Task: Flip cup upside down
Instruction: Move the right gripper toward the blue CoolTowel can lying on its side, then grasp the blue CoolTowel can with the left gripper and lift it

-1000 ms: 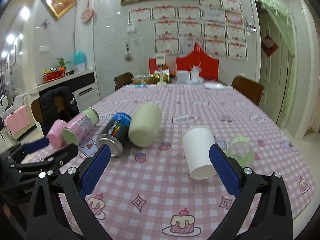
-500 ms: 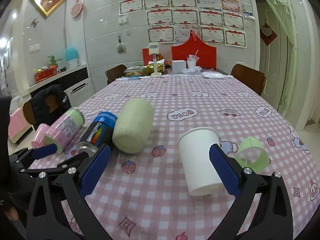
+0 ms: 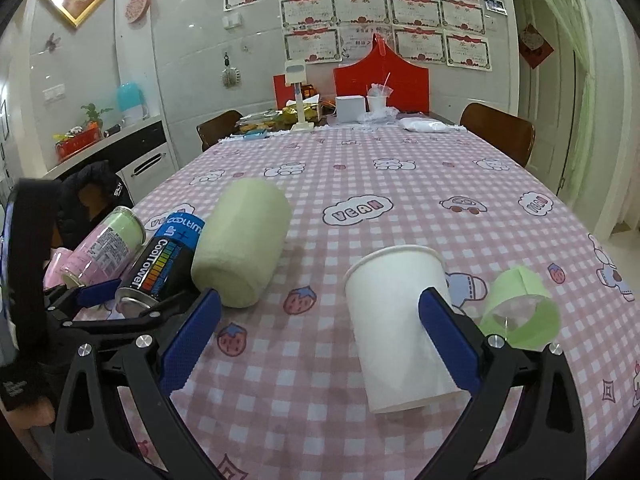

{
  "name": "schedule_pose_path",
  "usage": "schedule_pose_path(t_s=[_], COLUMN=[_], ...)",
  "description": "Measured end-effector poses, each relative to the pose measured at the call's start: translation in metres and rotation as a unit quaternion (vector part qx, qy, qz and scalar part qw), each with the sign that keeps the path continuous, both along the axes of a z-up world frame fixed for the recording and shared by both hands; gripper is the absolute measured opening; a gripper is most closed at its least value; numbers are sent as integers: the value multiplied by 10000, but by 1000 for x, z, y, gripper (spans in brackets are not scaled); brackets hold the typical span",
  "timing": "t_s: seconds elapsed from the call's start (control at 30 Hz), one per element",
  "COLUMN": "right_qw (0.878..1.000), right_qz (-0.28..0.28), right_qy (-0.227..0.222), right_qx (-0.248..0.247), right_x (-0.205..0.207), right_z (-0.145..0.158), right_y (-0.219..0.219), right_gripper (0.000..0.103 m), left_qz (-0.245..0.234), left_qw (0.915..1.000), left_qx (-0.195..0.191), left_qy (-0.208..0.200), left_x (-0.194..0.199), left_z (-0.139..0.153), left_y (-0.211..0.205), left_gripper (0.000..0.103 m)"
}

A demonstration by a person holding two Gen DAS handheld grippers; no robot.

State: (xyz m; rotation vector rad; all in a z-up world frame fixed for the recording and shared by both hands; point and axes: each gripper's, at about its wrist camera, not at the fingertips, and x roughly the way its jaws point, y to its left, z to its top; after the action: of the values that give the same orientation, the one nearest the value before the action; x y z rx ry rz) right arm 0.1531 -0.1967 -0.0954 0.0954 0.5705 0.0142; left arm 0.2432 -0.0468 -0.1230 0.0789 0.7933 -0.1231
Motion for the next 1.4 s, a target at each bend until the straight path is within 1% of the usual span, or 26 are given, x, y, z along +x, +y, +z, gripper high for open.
schedule_pose_path(t_s=[0.03,0.07,0.13,0.23,0.37,0.53,0.8,0.97,1.1,1.2,1.4], right_qw=[10000,10000,10000,9999,9999,9999,9998,9998,9999,9998,9992], right_qz=[18,25,71,96,52,51,61,-13,-63,-36,-78], right_qy=[0,1,5,16,51,28,47,65,123,189,272], right_qx=[14,14,26,-50,-71,-133,-155,-191,-64,58,297], right_x=[0,0,-1,-1,-4,-18,-46,-63,-71,-72,-71], right_z=[0,0,0,0,-1,2,2,2,3,3,3], right_y=[0,1,2,5,6,12,19,18,12,11,12], right_gripper=[95,95,95,95,95,95,95,95,95,95,95], left_qz=[-29,-74,-196,-233,-326,-461,-804,-1184,-1287,-1306,-1280], left_qw=[10000,10000,9994,9994,9992,9987,9967,9925,9913,9910,9908], left_qx=[47,13,-186,-152,-157,-137,-103,-280,-251,-248,-387], left_qy=[-3,49,208,196,186,150,101,119,139,159,211], left_x=[1,2,6,3,-13,-48,-96,-120,-129,-128,-127], left_z=[-1,-2,-5,-5,-5,-6,-7,-5,-6,-5,-4], left_y=[-2,-2,-1,-1,3,9,1,-13,-21,-23,-15], left_gripper=[91,84,70,70,70,70,70,70,70,70,70])
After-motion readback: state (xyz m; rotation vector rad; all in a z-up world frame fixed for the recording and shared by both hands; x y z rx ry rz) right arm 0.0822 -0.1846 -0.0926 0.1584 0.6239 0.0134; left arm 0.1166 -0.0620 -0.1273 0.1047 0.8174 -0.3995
